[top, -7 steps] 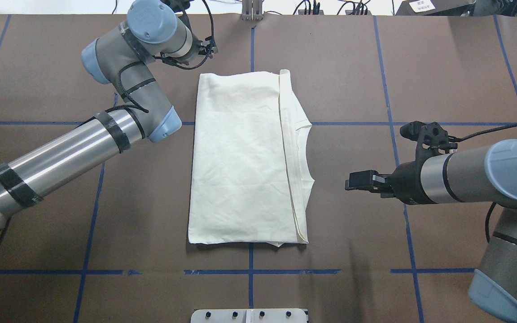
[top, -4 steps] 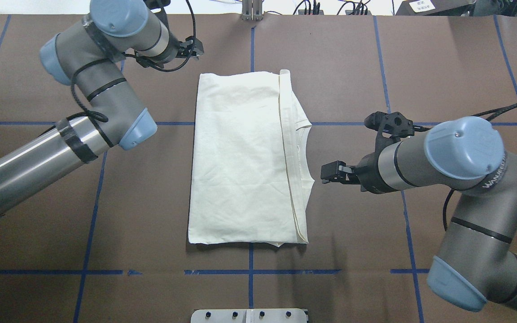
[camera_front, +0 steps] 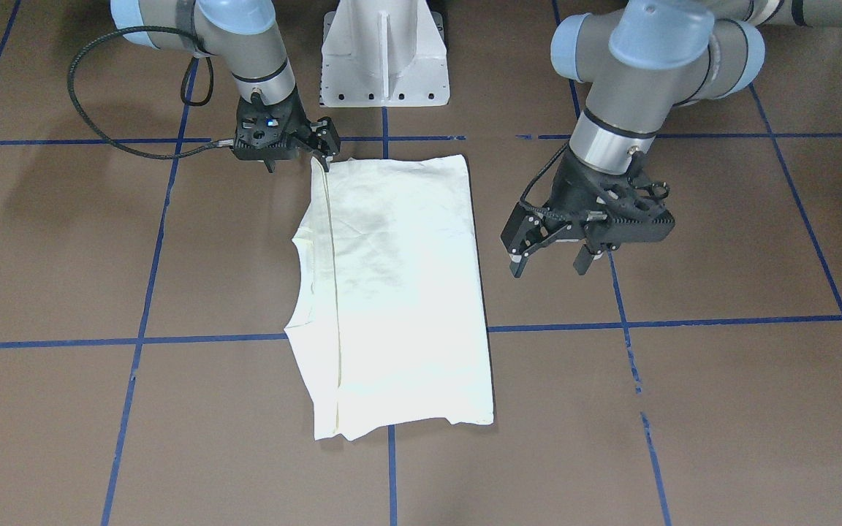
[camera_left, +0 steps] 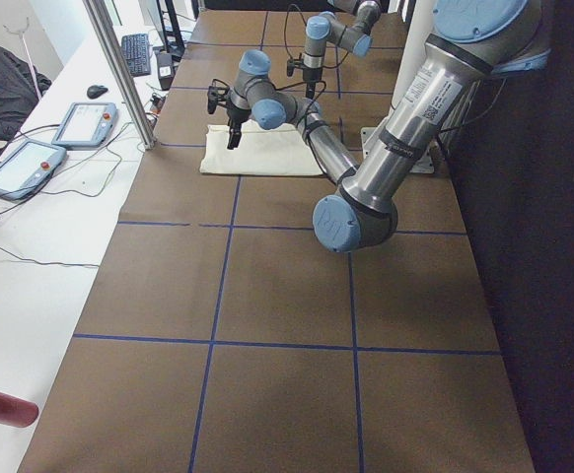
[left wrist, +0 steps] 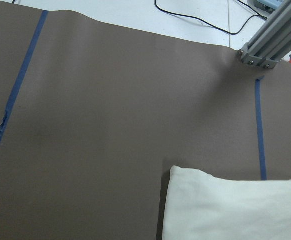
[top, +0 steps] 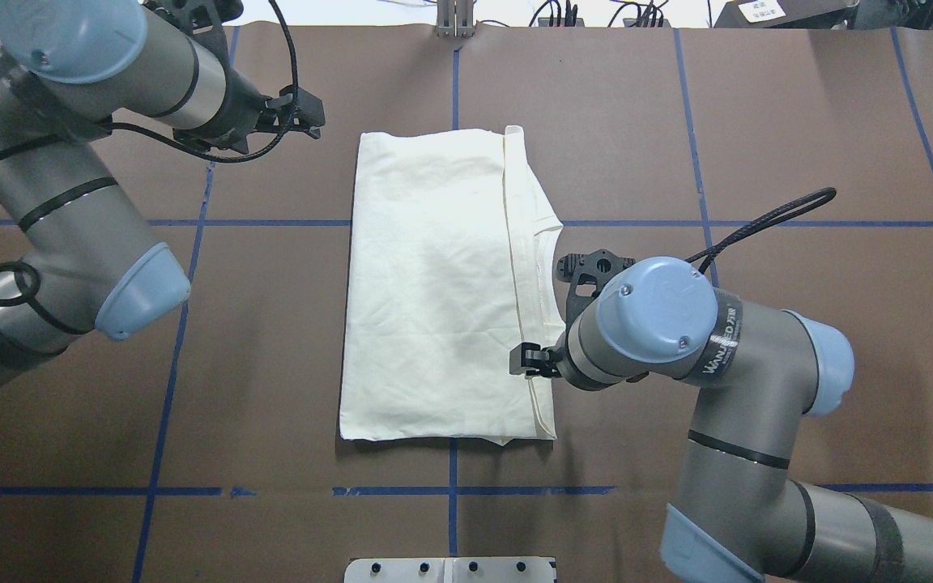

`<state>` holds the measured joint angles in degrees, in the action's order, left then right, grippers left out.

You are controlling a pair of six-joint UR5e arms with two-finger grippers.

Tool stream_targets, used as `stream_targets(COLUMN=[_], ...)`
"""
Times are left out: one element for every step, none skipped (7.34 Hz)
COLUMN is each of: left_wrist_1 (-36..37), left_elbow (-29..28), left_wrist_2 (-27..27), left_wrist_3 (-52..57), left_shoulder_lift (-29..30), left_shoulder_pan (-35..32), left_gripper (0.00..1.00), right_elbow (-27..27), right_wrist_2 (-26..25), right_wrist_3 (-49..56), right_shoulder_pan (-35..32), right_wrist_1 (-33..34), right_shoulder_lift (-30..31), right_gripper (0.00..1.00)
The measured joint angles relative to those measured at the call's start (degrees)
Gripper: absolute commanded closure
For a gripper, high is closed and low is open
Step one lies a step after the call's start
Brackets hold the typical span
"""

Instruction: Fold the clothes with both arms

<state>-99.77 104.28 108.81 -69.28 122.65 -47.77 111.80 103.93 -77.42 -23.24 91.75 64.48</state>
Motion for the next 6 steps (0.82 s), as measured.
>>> stream_targets(left_wrist_1=[1.1,1.6,1.7,1.8,1.8,1.8], left_elbow=[2.3,3.1,3.4,3.4,3.2,2.9], left_wrist_2=[0.5,0.7,0.7,0.7,0.7,0.7], left_wrist_3=[-0.1,-0.2,-0.2,-0.3,-0.3,-0.4], left_shoulder_lift=[-1.0,-1.4,-1.5,-1.6,-1.6,-1.6], left_shoulder_pan=[0.2,0.5,0.8,1.1,1.4,1.7], left_gripper=[0.0,0.0,0.0,0.0,0.0,0.0], right_elbow=[-1.7,-3.7,-5.4,-6.7,-7.5,-8.2], right_wrist_2=[-0.1,-0.2,-0.2,-0.2,-0.2,-0.2], right_wrist_3=[0.1,0.1,0.1,0.1,0.1,0.1], right_shoulder_pan=[0.9,1.4,1.6,1.8,2.1,2.3], right_wrist_1=[0.7,1.0,1.0,1.0,1.1,1.1], right_shoulder_lift=[-1.2,-2.4,-3.1,-3.4,-3.4,-3.5], right_gripper=[0.0,0.0,0.0,0.0,0.0,0.0])
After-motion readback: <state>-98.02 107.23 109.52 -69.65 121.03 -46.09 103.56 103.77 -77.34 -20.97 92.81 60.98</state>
